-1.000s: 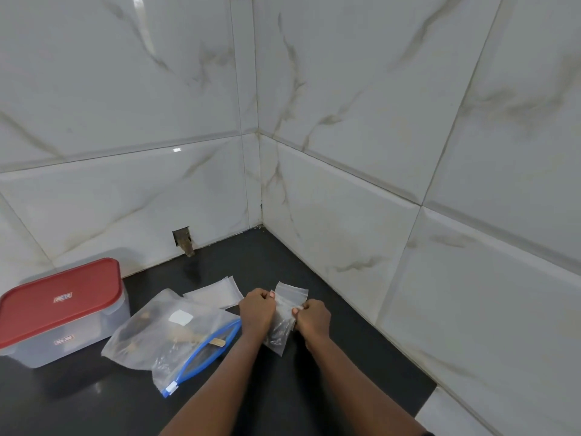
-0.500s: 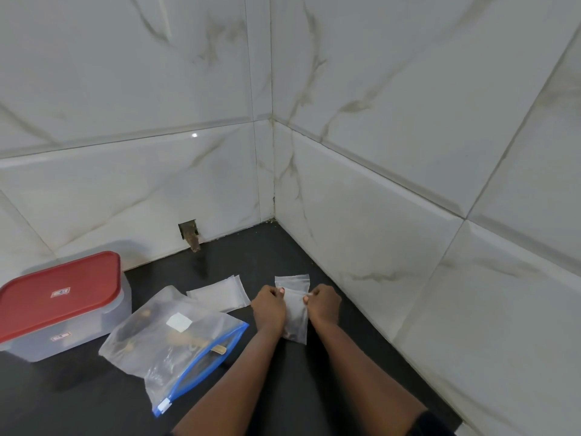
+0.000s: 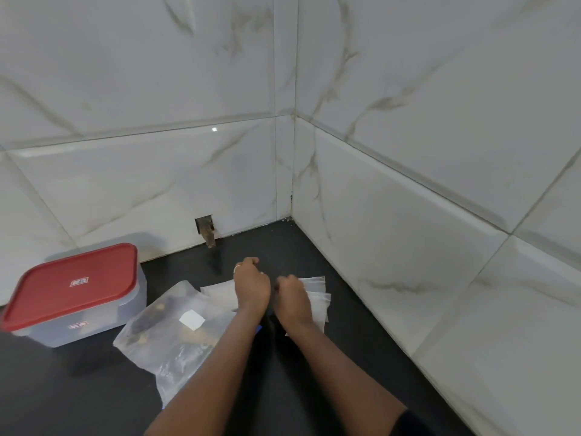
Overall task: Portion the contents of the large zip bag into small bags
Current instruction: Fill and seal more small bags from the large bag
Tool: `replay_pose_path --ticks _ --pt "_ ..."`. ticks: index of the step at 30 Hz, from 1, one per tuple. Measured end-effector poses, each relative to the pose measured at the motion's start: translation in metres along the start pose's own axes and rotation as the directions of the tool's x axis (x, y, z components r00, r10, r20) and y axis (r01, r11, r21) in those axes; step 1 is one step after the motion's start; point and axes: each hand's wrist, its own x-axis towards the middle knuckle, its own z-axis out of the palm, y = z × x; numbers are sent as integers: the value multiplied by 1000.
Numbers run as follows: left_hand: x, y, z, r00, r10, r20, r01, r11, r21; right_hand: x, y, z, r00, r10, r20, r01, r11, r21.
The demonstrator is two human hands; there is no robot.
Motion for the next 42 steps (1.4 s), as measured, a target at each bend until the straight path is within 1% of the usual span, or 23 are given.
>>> replay_pose_path --ticks 2,3,5,7,12,14,17,19,21,24,26,29,30,32,35,38,40,42 --pt "3 -6 -8 999 -37 5 36 998 41 1 -12 12 994 36 99 -34 999 -23" --pt "3 -9 -11 999 -50 16 49 997 68 1 -15 17 992 66 112 -61 997 -47" --pt "1 -16 -17 997 -71 37 66 990 123 1 -20 26 988 114 101 -105 991 -88" --pt "2 -23 -24 993 -104 55 95 983 158 3 -22 30 986 147 76 -140 986 -93" --pt "1 -34 -33 973 -205 103 189 971 145 4 -26 24 978 195 70 -198 980 26" --pt "-4 -33 -34 983 -164 86 155 983 97 0 -29 17 984 173 32 -175 977 124" --pt "-15 -24 -37 992 -75 104 83 993 -81 -9 -31 5 999 40 -20 -34 969 246" --pt "-24 -15 -42 986 -52 156 81 979 -187 -20 -32 -6 997 -58 -41 68 946 316" --pt "-30 -8 -51 975 -18 220 69 972 -225 -29 -33 -21 989 -143 -27 143 924 355" --pt "-30 3 -65 963 81 256 -17 971 -240 -33 -31 -45 977 -213 -18 203 897 392" --pt "-31 14 -77 951 130 280 -36 948 -316 -33 -36 -64 979 -202 -35 194 860 472" --pt "-32 31 -96 920 184 346 7 875 -483 -34 -51 -89 989 -148 -27 129 739 661" --pt "-34 36 -103 911 208 355 12 849 -527 -35 -57 -97 991 -130 -32 115 702 703" --pt "-35 43 -114 901 256 350 -12 822 -569 -37 -67 -113 993 -108 -44 106 677 729" --pt "-38 55 -130 896 287 340 -50 824 -564 -41 -82 -128 994 -94 -55 104 680 726" --pt "-41 62 -144 881 302 364 -54 829 -557 -45 -92 -135 996 -38 -84 88 678 730" --pt "-43 61 -151 874 313 372 -83 850 -519 -48 -96 -137 997 -19 -75 69 667 742" --pt "-44 57 -157 884 316 344 -145 886 -441 -51 -99 -135 998 -33 -51 59 692 719"
